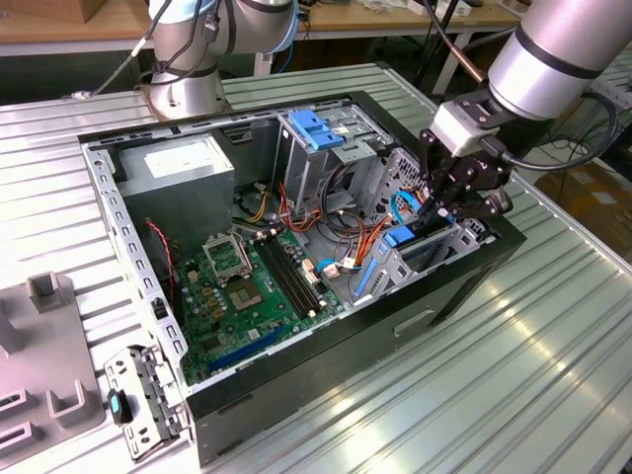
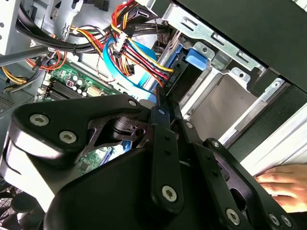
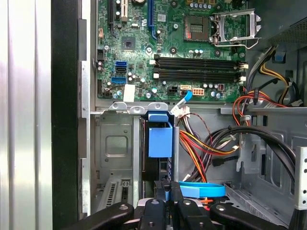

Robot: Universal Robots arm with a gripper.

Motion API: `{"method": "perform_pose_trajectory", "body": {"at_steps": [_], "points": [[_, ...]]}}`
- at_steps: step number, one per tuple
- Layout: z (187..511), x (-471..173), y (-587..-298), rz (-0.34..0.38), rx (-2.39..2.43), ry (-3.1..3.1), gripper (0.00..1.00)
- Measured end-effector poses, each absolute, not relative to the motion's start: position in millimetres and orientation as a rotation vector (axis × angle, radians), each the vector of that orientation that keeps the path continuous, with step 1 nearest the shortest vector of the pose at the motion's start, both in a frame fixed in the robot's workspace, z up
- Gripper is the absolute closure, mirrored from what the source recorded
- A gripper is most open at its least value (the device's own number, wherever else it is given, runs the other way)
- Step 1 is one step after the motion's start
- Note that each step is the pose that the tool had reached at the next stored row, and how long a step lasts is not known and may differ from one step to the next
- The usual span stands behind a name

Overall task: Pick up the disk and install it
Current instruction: 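Insert the second disk wire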

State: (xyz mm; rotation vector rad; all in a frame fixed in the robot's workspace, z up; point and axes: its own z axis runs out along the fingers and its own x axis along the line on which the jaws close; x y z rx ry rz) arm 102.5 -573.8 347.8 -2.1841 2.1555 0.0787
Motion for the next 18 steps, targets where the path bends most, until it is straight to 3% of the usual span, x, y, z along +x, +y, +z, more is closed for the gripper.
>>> {"method": "perform_pose_trajectory", "body": {"at_steps": [18], "points": [[345.5, 102.5, -571.6, 0.078, -2.179, 2.161, 0.84]]}}
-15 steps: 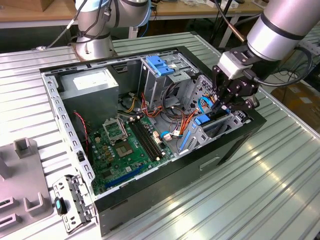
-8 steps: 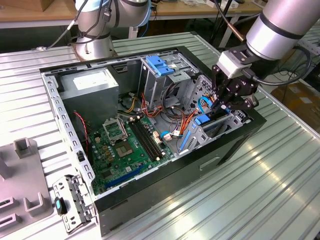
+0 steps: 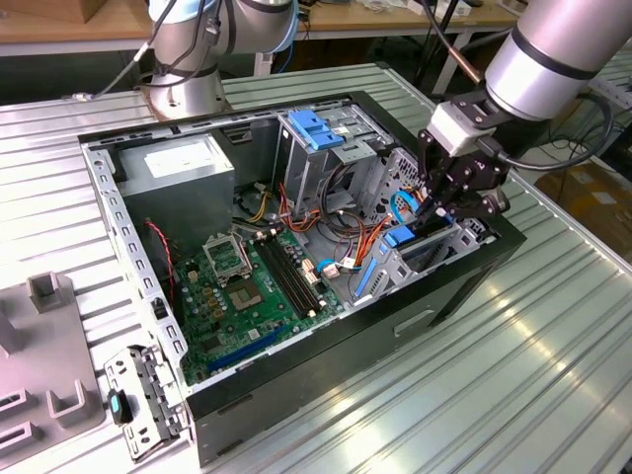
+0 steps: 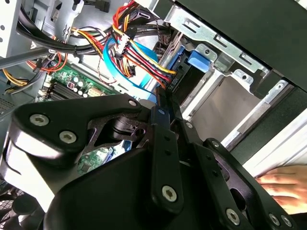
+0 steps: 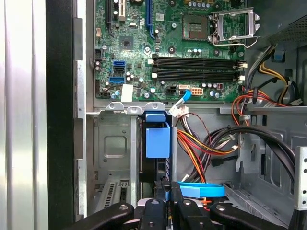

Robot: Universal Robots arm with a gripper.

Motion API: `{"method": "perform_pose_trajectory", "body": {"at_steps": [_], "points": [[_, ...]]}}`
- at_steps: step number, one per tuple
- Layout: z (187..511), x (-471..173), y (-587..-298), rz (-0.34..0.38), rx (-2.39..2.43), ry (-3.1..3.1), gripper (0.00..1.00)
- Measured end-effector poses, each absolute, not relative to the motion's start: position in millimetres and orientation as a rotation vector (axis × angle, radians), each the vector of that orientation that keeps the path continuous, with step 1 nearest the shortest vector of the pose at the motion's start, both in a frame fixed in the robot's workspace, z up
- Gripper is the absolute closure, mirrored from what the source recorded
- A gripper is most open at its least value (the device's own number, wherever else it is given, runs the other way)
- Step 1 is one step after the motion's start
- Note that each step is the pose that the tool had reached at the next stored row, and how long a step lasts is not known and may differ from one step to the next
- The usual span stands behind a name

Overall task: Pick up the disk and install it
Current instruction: 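Insert the second disk wire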

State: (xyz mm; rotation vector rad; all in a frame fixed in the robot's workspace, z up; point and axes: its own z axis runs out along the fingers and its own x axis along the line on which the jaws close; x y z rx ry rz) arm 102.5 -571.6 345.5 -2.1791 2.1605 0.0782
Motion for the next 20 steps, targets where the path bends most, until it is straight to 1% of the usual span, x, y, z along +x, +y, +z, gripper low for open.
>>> {"method": "perform_pose_trajectory", "body": {"at_steps": [8, 13, 15, 16, 18, 20], "points": [[336, 102, -573, 0.078, -2.179, 2.161, 0.84], [336, 102, -573, 0.078, -2.179, 2.161, 0.84], [339, 103, -573, 0.081, -2.177, 2.159, 0.83], [344, 102, -573, 0.08, -2.178, 2.159, 0.77], [354, 103, -573, 0.079, -2.179, 2.16, 0.77], [358, 103, -573, 0.079, -2.179, 2.161, 0.77]]}}
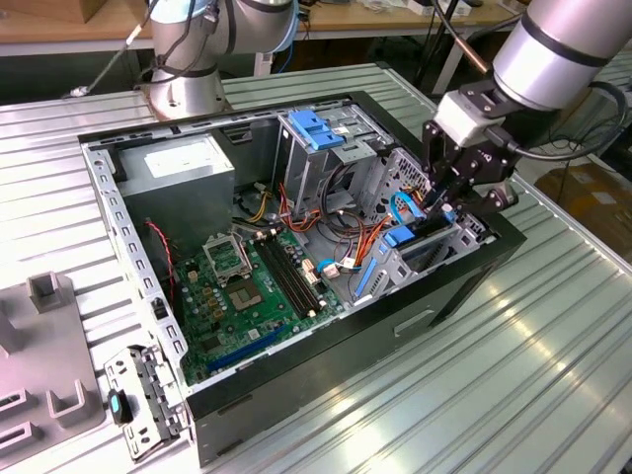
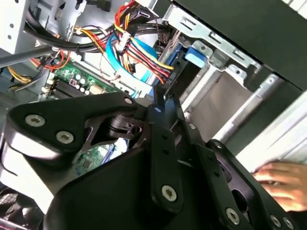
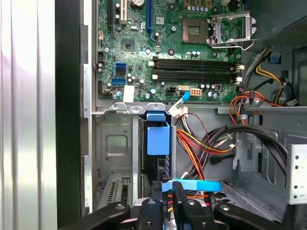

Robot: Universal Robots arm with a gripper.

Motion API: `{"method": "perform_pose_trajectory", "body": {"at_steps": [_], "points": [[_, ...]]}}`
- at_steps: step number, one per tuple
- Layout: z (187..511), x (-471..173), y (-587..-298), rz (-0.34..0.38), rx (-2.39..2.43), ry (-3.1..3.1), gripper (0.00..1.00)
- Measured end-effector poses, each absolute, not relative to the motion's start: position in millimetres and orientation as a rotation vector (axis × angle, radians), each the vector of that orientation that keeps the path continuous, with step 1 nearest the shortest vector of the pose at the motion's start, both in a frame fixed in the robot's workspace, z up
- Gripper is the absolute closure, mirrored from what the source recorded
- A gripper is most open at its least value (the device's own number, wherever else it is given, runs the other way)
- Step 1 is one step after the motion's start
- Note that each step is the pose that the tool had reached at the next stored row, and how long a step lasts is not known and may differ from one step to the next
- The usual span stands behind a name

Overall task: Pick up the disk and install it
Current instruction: 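Insert the second disk wire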

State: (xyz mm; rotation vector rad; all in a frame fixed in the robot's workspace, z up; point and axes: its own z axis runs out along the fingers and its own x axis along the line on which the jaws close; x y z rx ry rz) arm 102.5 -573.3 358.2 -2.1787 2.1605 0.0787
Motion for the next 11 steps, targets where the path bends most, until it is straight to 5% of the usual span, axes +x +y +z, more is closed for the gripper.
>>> {"method": "perform_pose_trajectory", "body": {"at_steps": [2, 4, 11], "points": [[358.3, 102.5, -573.2, 0.078, -2.179, 2.161, 0.78], [358.5, 102.5, -573.2, 0.078, -2.179, 2.161, 0.89], [358.5, 102.5, -573.2, 0.078, -2.179, 2.161, 0.89]]}}
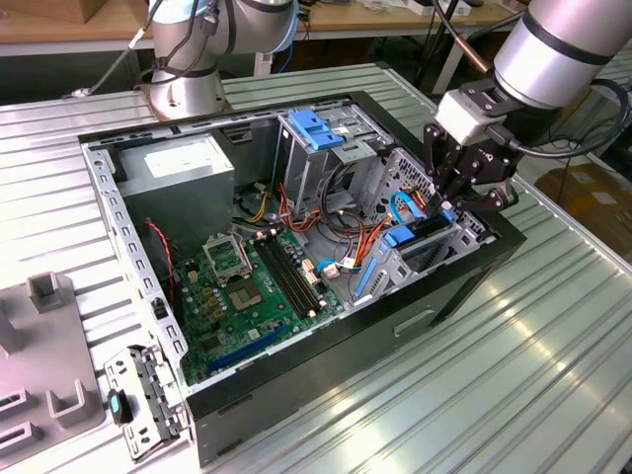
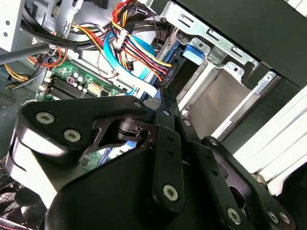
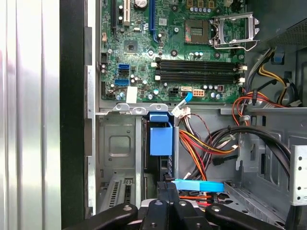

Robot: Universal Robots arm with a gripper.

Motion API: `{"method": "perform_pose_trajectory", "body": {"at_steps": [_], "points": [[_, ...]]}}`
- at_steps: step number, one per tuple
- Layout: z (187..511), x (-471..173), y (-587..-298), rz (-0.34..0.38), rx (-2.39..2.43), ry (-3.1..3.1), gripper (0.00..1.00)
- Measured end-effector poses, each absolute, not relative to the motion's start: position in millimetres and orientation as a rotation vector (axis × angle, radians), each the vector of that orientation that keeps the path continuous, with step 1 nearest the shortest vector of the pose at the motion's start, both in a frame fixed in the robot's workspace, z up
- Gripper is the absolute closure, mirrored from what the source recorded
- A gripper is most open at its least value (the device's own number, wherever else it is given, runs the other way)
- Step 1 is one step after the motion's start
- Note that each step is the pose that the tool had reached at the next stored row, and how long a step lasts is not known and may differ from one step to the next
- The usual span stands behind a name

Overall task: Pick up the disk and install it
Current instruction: 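Insert the second disk wire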

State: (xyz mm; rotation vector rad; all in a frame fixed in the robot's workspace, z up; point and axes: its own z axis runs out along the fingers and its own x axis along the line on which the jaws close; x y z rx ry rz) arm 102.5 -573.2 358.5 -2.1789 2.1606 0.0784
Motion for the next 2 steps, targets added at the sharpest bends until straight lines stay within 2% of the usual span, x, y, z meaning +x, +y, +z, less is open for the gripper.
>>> {"method": "perform_pose_trajectory", "body": {"at_steps": [2], "points": [[358.5, 102.5, -573.2, 0.078, -2.179, 2.161, 0.89]]}}
